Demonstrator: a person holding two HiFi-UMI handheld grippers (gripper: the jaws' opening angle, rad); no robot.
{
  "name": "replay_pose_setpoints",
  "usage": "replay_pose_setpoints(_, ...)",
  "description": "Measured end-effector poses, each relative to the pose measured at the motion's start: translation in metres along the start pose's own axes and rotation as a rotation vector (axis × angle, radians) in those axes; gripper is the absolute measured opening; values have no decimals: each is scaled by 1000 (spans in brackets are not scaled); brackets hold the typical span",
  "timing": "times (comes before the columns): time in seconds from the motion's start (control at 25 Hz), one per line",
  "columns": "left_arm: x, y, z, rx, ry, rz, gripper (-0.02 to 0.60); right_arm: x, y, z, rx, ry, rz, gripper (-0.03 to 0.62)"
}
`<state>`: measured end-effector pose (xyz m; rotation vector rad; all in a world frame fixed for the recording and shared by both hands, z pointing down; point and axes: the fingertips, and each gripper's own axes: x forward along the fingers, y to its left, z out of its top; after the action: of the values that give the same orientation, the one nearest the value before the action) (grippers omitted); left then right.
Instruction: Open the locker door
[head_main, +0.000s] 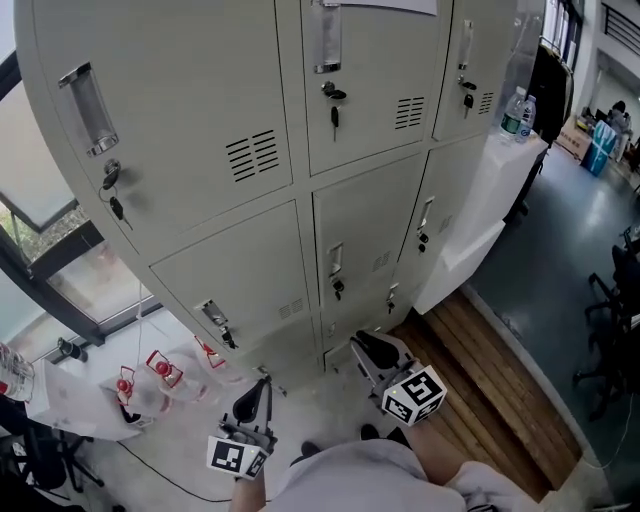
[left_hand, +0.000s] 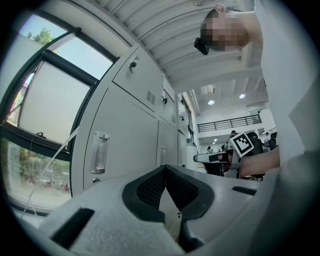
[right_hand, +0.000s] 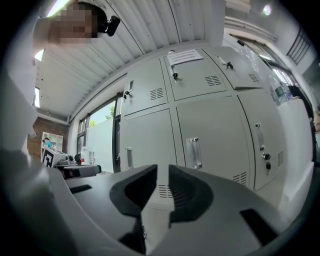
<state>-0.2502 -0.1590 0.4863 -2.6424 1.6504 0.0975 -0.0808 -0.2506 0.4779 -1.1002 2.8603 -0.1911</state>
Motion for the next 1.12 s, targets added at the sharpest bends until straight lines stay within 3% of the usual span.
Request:
replay_pose_setpoints(0.04,3,-1,-1,-4,2,7,3,5,-5,1,-1,4,7,94)
replay_pose_setpoints(0.08,6,-2,-2,-7,4,13,3,9,-9,2,-3,11,16,217)
replay_pose_setpoints(0.12,9,-3,-3,-7,6,19,2,14,-14,3,-8,18,25,235)
replay_pose_setpoints(0.76,10,11,-11,-4,44,181,3,122,-72,21,-157,23,64,239)
replay_pose_setpoints(1.12,-7,27,-16,-11,60,261,3,155,-75,19,-152,23,76,239)
